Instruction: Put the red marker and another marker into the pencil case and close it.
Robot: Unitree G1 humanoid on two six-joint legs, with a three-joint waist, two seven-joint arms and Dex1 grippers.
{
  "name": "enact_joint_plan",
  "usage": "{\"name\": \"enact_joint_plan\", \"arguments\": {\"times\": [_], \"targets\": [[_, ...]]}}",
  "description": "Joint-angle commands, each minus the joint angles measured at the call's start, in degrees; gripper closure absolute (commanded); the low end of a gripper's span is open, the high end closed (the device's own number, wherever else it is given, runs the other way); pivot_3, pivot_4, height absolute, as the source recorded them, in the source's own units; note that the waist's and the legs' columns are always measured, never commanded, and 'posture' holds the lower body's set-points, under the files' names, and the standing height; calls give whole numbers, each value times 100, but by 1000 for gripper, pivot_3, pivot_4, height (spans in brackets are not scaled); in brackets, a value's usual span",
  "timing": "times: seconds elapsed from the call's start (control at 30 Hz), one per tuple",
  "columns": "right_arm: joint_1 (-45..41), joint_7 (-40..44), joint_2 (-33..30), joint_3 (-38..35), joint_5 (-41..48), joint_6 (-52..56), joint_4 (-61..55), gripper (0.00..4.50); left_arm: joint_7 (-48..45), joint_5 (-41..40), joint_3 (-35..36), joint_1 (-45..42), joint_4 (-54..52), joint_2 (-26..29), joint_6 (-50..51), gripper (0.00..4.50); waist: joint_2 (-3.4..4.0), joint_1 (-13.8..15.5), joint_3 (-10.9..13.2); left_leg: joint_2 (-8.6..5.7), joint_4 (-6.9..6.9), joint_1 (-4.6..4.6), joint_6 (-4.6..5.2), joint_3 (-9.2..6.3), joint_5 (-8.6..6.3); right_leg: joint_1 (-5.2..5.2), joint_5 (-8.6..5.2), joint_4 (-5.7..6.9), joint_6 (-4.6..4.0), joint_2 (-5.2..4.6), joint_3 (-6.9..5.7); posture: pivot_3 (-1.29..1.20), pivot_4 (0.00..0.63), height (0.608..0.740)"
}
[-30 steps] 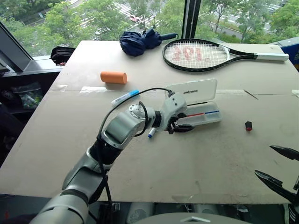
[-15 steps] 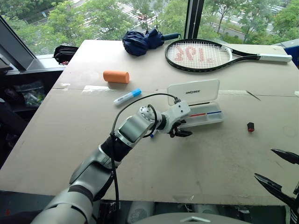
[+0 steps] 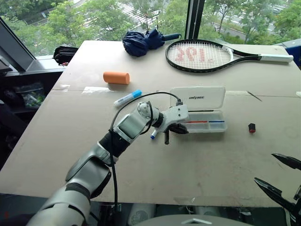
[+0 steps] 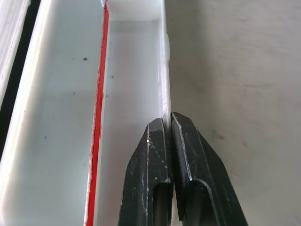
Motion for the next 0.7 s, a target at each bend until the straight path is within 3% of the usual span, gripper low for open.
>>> {"name": "enact_joint_plan", "arguments": {"times": [0.03, 0.6, 0.63, 0.7], "targets": [[56, 110, -74, -264, 142, -151, 32, 0, -408, 67, 34, 143, -236, 163, -402, 4460, 0, 13, 0, -1, 0, -1, 0, 0, 0, 0, 0, 0, 0, -1, 0, 0, 150, 730], [-133, 145, -510, -342, 295, 115, 69, 0, -514, 279, 206, 561, -653, 307, -434, 4460, 0, 16, 0, -3, 4, -3, 1, 1, 0, 1, 1, 0, 2, -3, 0, 0, 150, 730], [-136, 148, -517, -342, 297, 126, 69, 0, -514, 259, 245, 579, -694, 313, -403, 3879, 0, 15, 0, -3, 4, -3, 1, 1, 0, 1, 1, 0, 2, -3, 0, 0, 150, 730], [-136, 153, -517, -342, 298, 139, 59, 0, -491, 233, 322, 615, -779, 319, -375, 3158, 0, 15, 0, -3, 4, -3, 1, 0, 0, 1, 1, 1, 2, -3, -1, 0, 150, 730]]}}
